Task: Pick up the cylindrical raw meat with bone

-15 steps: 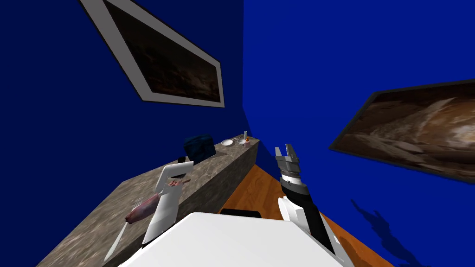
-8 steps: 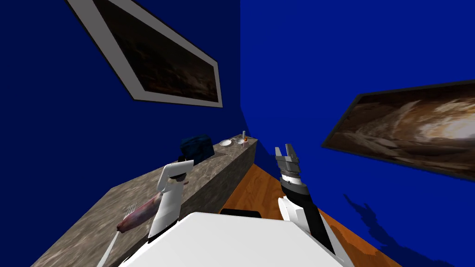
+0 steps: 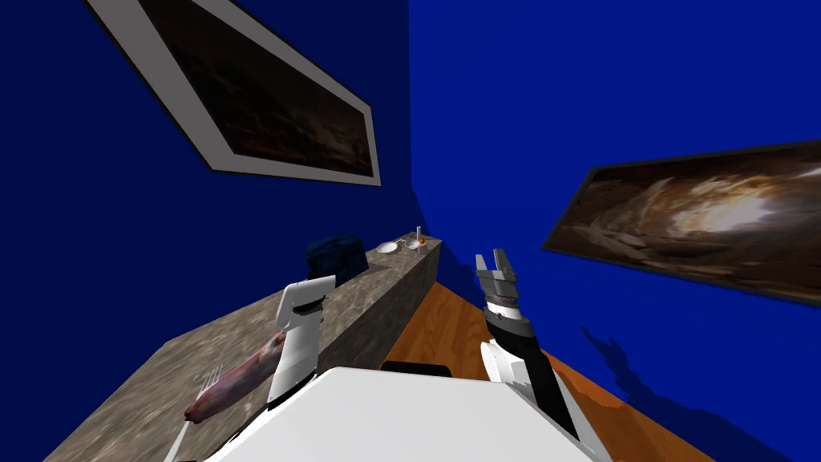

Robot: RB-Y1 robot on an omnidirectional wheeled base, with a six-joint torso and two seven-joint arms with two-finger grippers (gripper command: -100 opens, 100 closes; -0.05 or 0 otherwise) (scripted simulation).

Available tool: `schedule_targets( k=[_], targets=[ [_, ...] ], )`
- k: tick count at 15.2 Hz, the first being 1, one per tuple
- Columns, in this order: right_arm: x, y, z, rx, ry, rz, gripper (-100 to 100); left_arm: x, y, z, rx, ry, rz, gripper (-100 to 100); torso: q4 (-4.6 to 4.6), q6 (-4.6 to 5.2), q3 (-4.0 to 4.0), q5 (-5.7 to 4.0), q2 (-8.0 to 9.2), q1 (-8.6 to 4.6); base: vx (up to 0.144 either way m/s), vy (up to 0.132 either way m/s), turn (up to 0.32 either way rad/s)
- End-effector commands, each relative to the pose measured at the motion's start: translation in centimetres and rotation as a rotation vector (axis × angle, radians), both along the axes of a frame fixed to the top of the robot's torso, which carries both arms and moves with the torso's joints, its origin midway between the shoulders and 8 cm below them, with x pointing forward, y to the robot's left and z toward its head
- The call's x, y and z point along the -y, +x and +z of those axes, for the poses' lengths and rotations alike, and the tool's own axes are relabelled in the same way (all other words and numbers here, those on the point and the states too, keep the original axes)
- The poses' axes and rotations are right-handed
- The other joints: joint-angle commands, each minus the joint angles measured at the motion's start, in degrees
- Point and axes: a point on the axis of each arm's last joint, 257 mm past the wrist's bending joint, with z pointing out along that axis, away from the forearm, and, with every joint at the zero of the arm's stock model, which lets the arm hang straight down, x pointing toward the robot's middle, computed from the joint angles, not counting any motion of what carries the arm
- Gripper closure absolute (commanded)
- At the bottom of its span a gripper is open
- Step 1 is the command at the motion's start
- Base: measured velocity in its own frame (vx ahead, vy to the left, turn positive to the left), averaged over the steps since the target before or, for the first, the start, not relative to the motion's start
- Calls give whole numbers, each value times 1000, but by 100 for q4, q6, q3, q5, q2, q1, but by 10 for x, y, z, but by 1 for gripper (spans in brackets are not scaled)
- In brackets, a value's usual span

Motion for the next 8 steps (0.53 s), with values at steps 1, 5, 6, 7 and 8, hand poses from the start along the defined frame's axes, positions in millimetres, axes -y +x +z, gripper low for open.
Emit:
schedule_targets(
  k=[1,5,6,7,8],
  targets=[
    [0,0,0,0,0,0,0,7,-9,-7,-20,-35,29,-100,0,0,0,0,0,0,-16,51,-99],
    [0,0,0,0,0,0,0,28,-25,-24,-66,-121,91,-100,0,-2,2,2,3,8,-20,68,-70],
    [0,0,0,0,0,0,0,33,-29,-27,-76,-140,102,-100,1,-2,2,3,4,13,-24,97,-69],
    [0,0,0,0,0,0,0,36,-30,-30,-81,-150,107,-100,1,-2,2,4,4,19,-31,94,-39],
    [0,0,0,0,0,0,0,30,-27,-26,-70,-130,95,-100,1,-3,3,5,6,21,-20,55,-16]
  ],
)
